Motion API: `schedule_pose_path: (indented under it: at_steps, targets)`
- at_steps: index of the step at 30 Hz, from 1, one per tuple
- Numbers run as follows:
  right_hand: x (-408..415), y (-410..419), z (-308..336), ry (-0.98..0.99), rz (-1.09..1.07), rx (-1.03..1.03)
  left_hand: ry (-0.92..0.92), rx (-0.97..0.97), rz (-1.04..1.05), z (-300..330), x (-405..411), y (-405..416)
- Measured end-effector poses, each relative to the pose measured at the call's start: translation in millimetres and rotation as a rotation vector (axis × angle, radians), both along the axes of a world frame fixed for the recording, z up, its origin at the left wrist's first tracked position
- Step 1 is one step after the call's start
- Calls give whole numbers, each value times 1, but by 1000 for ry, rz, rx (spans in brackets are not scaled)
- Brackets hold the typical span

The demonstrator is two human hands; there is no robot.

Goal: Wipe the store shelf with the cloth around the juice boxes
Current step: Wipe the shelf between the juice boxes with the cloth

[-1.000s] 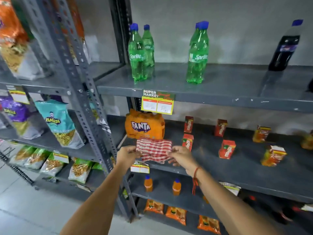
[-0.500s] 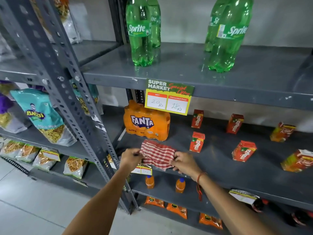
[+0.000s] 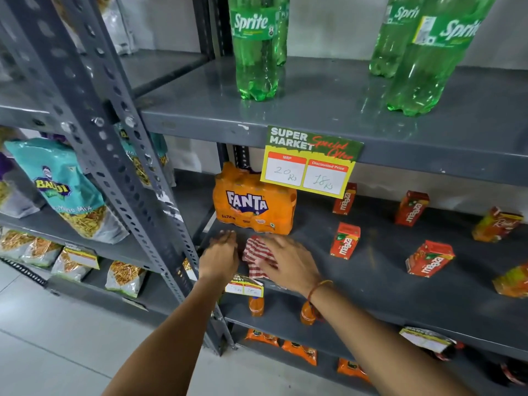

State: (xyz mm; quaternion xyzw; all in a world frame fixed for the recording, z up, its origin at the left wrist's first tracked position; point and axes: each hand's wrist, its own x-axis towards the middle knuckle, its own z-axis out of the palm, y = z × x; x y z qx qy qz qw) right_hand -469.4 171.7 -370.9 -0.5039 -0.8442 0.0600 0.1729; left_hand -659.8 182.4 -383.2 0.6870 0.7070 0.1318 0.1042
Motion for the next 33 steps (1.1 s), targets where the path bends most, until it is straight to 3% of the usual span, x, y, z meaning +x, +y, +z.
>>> schedule_pose_path:
  at_steps: [5,10,15,33]
  targets:
    - [-9,6,-39,-91,33,-97,-12,-161,-65,-29,-12,3]
    - [-14,11,-49,-37,35,-140,26,-47,-88,-52,-16,4]
    - [-33,12,-57,-63,11,-24,65,-35,-116,-56,-16,5]
    - [19,-16,-54,-62,-160,-58,121,-42,-59,-57,21,-6]
